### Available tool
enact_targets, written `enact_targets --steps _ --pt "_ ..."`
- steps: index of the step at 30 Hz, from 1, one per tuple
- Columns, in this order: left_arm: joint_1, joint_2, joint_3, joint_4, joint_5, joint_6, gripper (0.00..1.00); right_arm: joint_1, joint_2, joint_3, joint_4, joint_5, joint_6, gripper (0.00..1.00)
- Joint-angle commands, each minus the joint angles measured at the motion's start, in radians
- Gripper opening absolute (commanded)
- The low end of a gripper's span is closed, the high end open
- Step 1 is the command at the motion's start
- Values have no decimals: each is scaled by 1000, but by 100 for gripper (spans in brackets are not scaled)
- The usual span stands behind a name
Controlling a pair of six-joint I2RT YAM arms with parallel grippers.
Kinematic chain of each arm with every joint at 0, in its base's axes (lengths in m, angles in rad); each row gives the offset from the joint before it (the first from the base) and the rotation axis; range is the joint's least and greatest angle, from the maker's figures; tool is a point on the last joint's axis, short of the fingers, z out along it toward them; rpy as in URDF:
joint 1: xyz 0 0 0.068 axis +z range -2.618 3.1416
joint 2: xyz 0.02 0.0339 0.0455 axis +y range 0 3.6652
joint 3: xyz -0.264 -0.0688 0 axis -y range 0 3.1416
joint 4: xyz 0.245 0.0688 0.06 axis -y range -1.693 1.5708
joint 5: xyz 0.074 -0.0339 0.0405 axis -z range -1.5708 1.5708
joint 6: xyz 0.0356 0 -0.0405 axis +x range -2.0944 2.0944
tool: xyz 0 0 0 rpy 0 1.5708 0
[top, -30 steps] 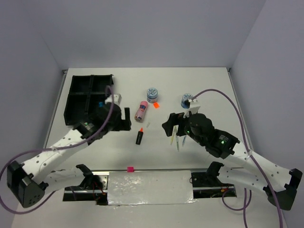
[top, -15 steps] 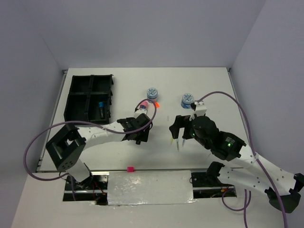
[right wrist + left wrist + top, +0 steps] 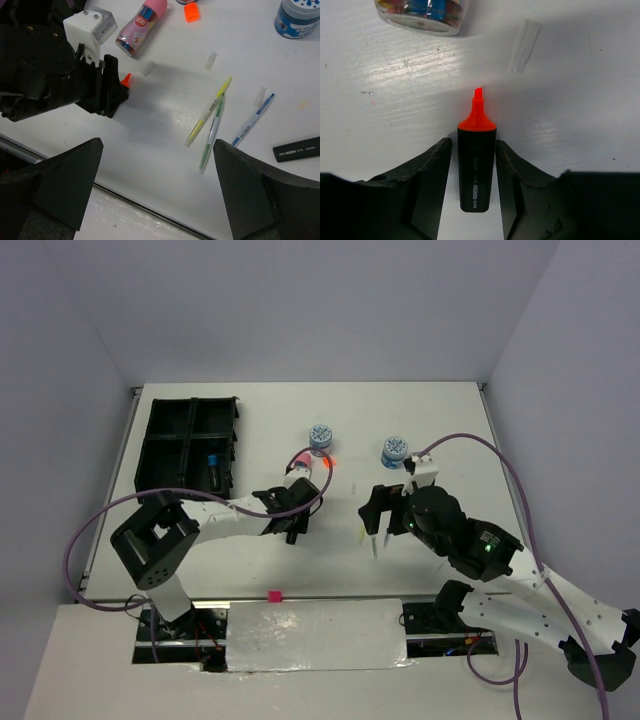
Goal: Sort the stationery into containers
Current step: Pick up the pen from the center of the board.
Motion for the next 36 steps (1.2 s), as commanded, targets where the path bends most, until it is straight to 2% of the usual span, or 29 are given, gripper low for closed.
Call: enact_targets --steps 1,3,4,5,6,8,13,16,20,22,24,27,28,29,33,36 --pt "4 18 -53 9 19 -23 53 -6 -13 34 -10 0 -19 100" --pt "2 4 -94 21 36 -29 52 -6 -10 46 -12 -1 -25 100" --pt "2 -2 -107 23 40 -32 48 -6 -10 51 -12 0 -27 100" --pt "2 -16 -117 22 45 -34 37 -6 -9 57 -12 3 -31 100" --pt "-4 -29 -133 9 43 -43 11 -6 -7 72 -19 20 -31 100" --pt "-28 -89 -144 -40 13 -55 0 -7 -6 90 -31 45 -33 100" --pt "-81 -314 -162 -177 -24 -75 0 -102 11 211 -71 19 -62 100" --pt "-90 -492 -128 -228 -15 -17 0 -164 14 302 -90 -67 -94 100" --pt "-91 -695 -52 -346 -67 125 0 -281 14 411 -186 -70 -123 100" --pt "-91 -750 -32 -368 -107 168 0 -325 23 414 -191 -99 -146 100" --pt "-90 -830 -32 -374 -157 216 0 -396 68 359 -138 -231 -186 100" --pt "-91 -907 -23 -371 -190 239 0 -446 227 299 -55 -355 -186 97" --pt "-90 -919 -19 -374 -190 245 0 -445 272 296 -39 -353 -177 96" --pt "-90 -938 -13 -383 -187 268 0 -445 366 294 -3 -362 -180 91" --pt "-90 -987 -50 -377 -213 307 0 -418 598 322 93 -440 -305 85" --pt "-90 -999 -70 -370 -182 294 0 -391 756 380 155 -416 -390 83"
